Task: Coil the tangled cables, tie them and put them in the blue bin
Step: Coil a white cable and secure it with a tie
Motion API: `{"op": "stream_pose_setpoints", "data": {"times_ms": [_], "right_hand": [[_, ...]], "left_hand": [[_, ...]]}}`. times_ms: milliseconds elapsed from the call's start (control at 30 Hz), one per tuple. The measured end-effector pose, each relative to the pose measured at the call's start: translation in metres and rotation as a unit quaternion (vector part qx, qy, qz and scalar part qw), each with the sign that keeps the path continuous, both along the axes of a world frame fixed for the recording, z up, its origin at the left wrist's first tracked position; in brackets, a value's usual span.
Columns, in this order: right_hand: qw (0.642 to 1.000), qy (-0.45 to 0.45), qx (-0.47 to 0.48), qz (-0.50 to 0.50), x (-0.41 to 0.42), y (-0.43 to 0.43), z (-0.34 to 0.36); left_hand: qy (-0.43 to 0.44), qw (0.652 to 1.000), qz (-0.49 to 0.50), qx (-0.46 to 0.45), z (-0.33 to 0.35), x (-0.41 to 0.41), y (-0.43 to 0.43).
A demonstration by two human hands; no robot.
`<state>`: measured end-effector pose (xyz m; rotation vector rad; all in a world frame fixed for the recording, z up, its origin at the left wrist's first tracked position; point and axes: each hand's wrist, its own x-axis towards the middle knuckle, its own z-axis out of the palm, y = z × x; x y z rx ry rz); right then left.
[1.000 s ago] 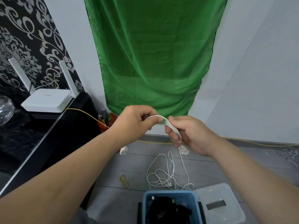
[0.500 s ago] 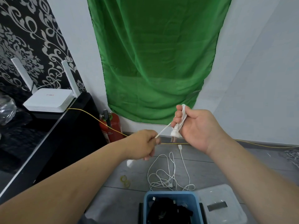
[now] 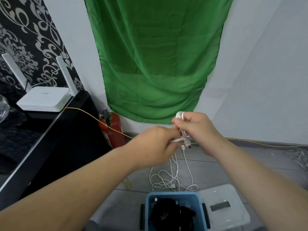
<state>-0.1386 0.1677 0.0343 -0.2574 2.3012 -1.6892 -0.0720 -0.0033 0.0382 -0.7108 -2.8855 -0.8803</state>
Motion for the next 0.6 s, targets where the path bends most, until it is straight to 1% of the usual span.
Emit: {"op": "stream_pose_setpoints", "data": {"times_ms": [67, 100, 167, 233, 300, 367, 500, 600], "right_hand": [[0.998, -0.043, 0.009, 0.050, 0.003, -0.001, 0.000], [0.995, -0.063, 0.011, 0.074, 0.006, -0.002, 0.002], [0.990, -0.083, 0.025, 0.113, 0.012, -0.009, 0.004], [0.988, -0.094, 0.023, 0.123, 0.016, -0.016, 0.005], [0.985, -0.115, 0.022, 0.126, 0.020, -0.023, 0.003], [0.980, -0.144, 0.029, 0.134, 0.021, -0.030, 0.001], [0.967, -0.209, 0.010, 0.147, 0.024, -0.047, -0.004], [0.950, -0.257, -0.023, 0.174, 0.026, -0.063, -0.006]], "left_hand": [[0.058, 0.996, 0.052, 0.047, 0.006, -0.008, -0.014], [0.077, 0.993, 0.060, 0.067, 0.008, -0.011, -0.020], [0.096, 0.991, 0.058, 0.074, 0.007, -0.016, -0.031], [0.054, 0.992, 0.063, 0.097, 0.003, -0.018, -0.038], [-0.032, 0.987, 0.076, 0.139, -0.002, -0.014, -0.043], [-0.090, 0.979, 0.066, 0.170, -0.007, -0.007, -0.045], [-0.164, 0.973, 0.037, 0.160, -0.007, 0.011, -0.050], [-0.179, 0.972, 0.068, 0.138, -0.010, 0.023, -0.063]]}}
